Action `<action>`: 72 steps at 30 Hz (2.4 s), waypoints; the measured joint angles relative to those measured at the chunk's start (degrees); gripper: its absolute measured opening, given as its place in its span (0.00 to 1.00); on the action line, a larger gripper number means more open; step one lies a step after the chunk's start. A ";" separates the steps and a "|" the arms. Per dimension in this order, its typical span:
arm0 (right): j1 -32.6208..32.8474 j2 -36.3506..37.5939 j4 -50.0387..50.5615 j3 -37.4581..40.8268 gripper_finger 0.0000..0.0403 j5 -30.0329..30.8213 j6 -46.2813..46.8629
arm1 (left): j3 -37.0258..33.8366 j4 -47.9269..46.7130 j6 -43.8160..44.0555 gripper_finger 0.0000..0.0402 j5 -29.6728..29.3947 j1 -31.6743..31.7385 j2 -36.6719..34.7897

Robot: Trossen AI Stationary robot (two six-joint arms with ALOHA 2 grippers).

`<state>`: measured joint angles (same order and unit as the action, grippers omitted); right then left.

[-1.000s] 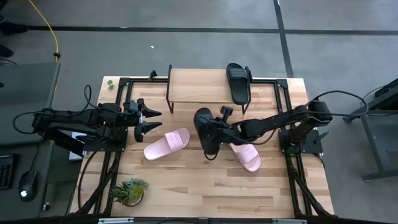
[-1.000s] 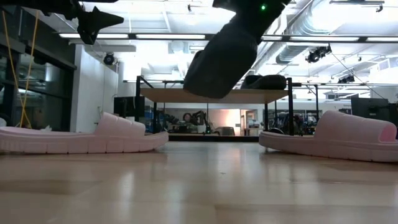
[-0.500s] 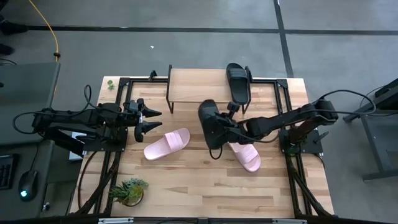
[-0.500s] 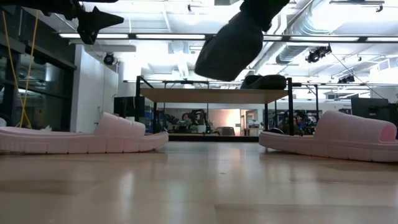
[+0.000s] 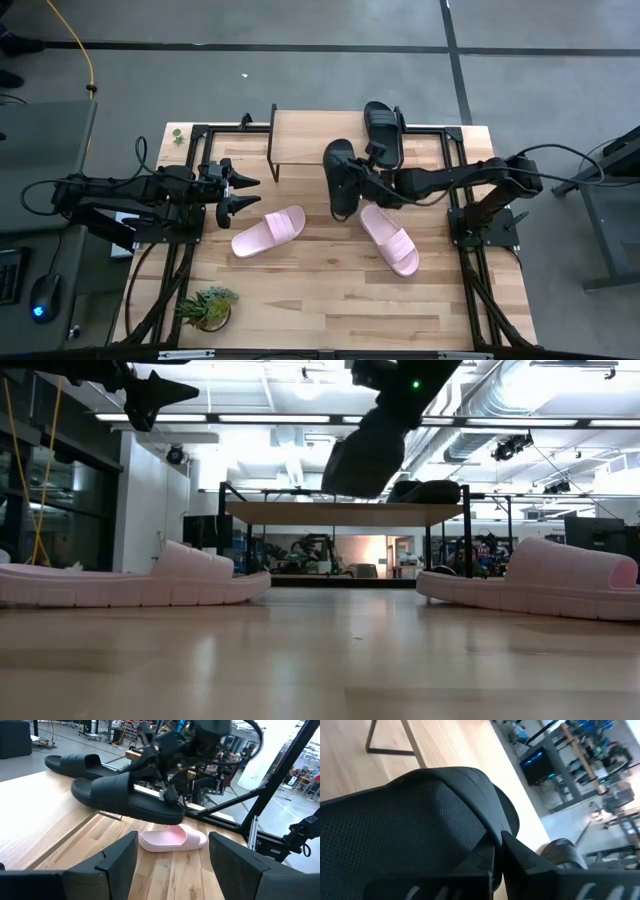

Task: Pick and place slides into the shelf
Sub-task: Put the black slide on the shelf

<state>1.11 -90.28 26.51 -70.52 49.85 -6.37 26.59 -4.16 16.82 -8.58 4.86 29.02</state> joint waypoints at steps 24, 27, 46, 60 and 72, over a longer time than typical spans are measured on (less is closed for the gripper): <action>-17.89 3.39 -6.86 0.00 0.00 -16.22 -13.04 | 0.00 -0.17 -0.02 0.56 0.00 0.00 0.00; -19.71 3.39 -6.58 0.00 0.00 -16.31 -14.22 | 0.00 -0.17 -0.01 0.56 0.00 0.00 0.00; -27.26 3.39 -6.84 0.09 0.00 -23.30 -15.17 | 0.00 0.21 0.00 0.56 0.00 0.00 0.00; -27.48 -1.23 -6.67 -0.20 0.00 -20.66 -15.77 | 0.00 0.24 0.00 0.56 0.00 0.00 0.00; -27.31 -1.01 -5.55 -0.07 0.00 -19.04 -18.59 | 0.00 0.22 0.01 0.56 0.00 0.00 0.00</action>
<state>-26.19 -91.29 20.97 -70.59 30.81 -24.95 26.59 -3.95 16.83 -8.58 4.86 29.02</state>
